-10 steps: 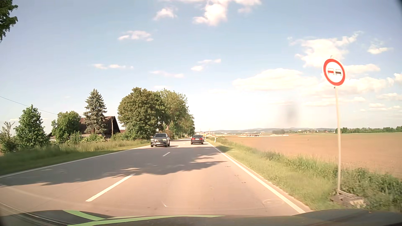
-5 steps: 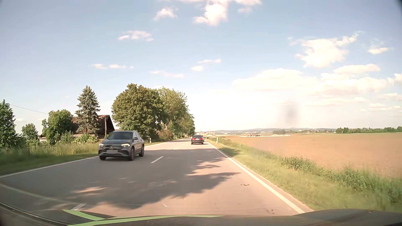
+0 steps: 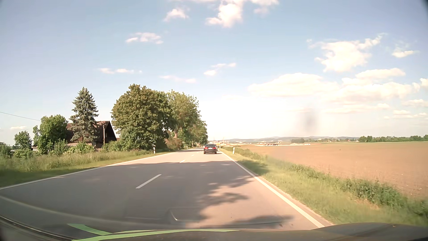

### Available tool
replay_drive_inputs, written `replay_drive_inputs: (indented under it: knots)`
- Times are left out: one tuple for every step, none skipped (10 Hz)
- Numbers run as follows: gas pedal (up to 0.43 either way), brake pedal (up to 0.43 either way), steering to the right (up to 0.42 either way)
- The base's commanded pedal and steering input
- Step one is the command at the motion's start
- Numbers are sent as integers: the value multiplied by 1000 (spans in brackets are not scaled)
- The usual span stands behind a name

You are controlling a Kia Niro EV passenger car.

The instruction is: Follow the waypoints while adhering to traffic rules and regulations

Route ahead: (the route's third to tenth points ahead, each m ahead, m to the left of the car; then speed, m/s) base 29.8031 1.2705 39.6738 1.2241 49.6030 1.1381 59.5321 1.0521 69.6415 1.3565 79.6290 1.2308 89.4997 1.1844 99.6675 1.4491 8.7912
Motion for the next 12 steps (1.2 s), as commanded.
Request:
replay_drive_inputs:
  knots:
    - [110,0,-3]
    - [110,0,-3]
    - [110,0,-3]
    - [110,0,-3]
    - [110,0,-3]
    - [110,0,-3]
    - [110,0,-3]
    - [110,0,-3]
    - [110,0,-3]
    - [110,0,-3]
    - [110,0,-3]
    - [110,0,-3]
